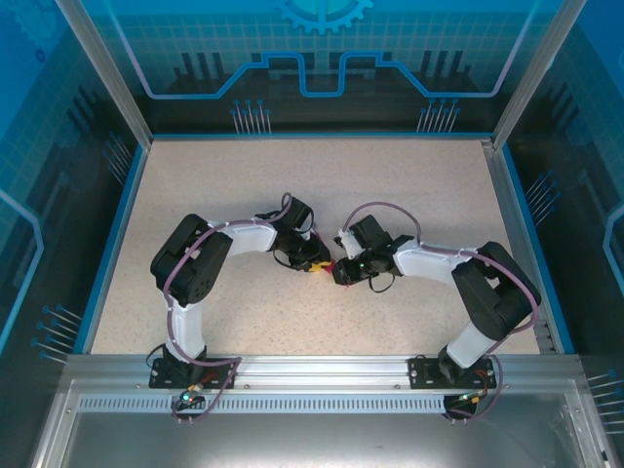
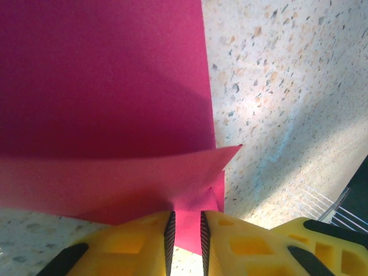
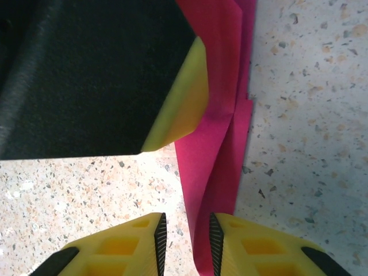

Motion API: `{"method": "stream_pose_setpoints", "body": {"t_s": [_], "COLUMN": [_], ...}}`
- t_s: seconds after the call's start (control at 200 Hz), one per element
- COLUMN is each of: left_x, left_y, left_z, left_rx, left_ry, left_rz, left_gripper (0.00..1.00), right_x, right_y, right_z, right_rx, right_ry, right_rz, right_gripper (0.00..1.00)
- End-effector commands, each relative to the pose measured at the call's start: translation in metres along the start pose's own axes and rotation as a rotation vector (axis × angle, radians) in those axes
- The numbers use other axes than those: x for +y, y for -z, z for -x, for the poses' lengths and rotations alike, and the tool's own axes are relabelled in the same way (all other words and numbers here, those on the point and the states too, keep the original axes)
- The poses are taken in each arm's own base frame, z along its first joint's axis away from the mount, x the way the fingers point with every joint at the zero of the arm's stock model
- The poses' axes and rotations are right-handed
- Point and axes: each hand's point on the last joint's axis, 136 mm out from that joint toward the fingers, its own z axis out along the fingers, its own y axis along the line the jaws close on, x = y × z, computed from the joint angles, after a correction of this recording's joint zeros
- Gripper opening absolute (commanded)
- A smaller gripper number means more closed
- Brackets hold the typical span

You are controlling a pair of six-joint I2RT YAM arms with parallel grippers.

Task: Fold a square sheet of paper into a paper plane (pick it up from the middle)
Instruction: Fold the wing for the fifth time at the center of the table.

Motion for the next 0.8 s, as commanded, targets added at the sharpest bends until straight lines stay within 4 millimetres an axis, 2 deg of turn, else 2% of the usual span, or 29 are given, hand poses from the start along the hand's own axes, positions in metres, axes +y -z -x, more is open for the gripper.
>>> {"method": "stream_pose_setpoints", "body": {"t_s": [0.0, 0.345, 0.47, 0.58, 0.795], "left_x": [0.019, 0.018, 0.016, 0.006, -0.03], "left_y": [-0.007, -0.006, -0.005, 0.001, 0.021], "left_z": [-0.001, -0.001, 0.0, 0.003, 0.006], "left_rx": [0.008, 0.009, 0.007, -0.005, -0.057], "left_ry": [0.044, 0.043, 0.035, 0.009, -0.095], "left_rz": [0.075, 0.075, 0.072, 0.052, -0.075], "left_gripper": [0.23, 0.23, 0.23, 0.24, 0.28], "right_x": [0.006, 0.01, 0.007, 0.004, 0.008], "right_y": [-0.004, -0.015, -0.019, -0.02, -0.015], "right_z": [0.006, 0.003, 0.001, 0.0, 0.003], "right_rx": [0.003, 0.023, 0.028, 0.02, -0.01], "right_ry": [0.032, 0.023, 0.013, -0.022, -0.092], "right_rz": [0.019, 0.063, 0.067, 0.107, 0.229], "right_gripper": [0.26, 0.22, 0.16, 0.09, 0.03]}}
